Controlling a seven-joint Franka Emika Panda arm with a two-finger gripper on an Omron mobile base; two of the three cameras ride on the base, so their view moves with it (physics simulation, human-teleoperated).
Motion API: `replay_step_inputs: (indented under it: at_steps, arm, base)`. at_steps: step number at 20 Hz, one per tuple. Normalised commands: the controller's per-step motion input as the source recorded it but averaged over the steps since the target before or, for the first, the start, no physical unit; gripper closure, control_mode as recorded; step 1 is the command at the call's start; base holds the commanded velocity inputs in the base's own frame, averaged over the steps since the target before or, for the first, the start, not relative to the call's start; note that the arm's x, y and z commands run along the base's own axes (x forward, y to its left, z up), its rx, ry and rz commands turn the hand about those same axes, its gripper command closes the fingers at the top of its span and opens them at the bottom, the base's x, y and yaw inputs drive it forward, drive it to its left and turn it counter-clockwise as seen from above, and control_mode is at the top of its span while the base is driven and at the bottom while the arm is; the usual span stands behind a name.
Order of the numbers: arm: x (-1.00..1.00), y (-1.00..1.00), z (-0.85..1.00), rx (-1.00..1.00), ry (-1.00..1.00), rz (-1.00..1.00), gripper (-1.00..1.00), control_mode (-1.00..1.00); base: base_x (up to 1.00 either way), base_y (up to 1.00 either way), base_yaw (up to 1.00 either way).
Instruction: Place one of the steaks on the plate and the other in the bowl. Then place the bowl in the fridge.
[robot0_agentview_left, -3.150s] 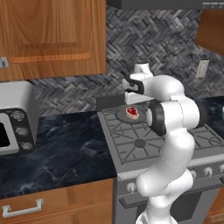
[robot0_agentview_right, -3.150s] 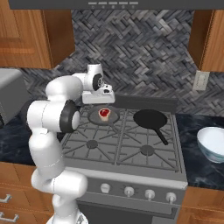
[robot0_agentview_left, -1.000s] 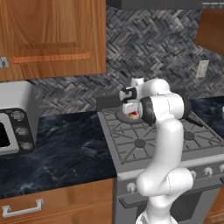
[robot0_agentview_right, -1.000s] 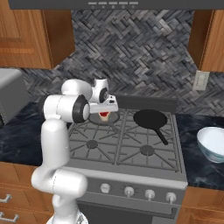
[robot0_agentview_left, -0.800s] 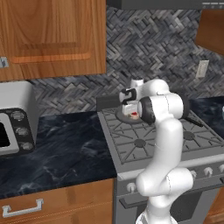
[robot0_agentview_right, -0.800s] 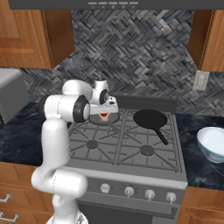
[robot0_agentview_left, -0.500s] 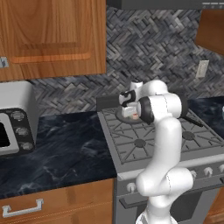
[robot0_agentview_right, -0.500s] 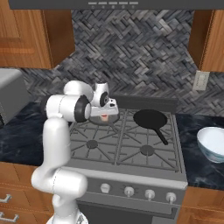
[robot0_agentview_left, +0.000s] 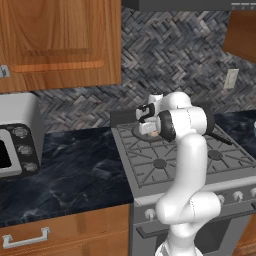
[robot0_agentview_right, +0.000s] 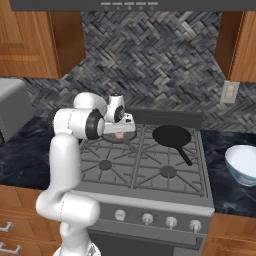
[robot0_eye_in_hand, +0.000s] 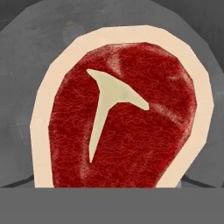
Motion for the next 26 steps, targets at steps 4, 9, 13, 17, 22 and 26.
replay_step_inputs:
  at_steps: [4,9,13,17,22,26]
  arm:
    - [0.0,0.0,0.0,0.0,0.0,0.0,1.0,-1.0]
    - [0.0,0.0,0.0,0.0,0.0,-0.01,1.0,-1.0]
    - [-0.24,-0.05,0.5,0.0,0.04,-0.16,1.0,-1.0]
    - [-0.92,0.0,1.0,0.0,0.0,-0.17,1.0,-1.0]
    - [-1.0,0.0,0.87,0.01,0.01,-0.17,1.0,-1.0]
    - [-1.0,0.0,0.47,0.0,0.0,-0.16,1.0,-1.0]
  base:
    - [0.0,0.0,0.0]
    - [0.0,0.0,0.0]
    - [0.0,0.0,0.0]
    - [0.0,0.0,0.0]
    - [0.0,0.0,0.0]
    - [0.0,0.0,0.0]
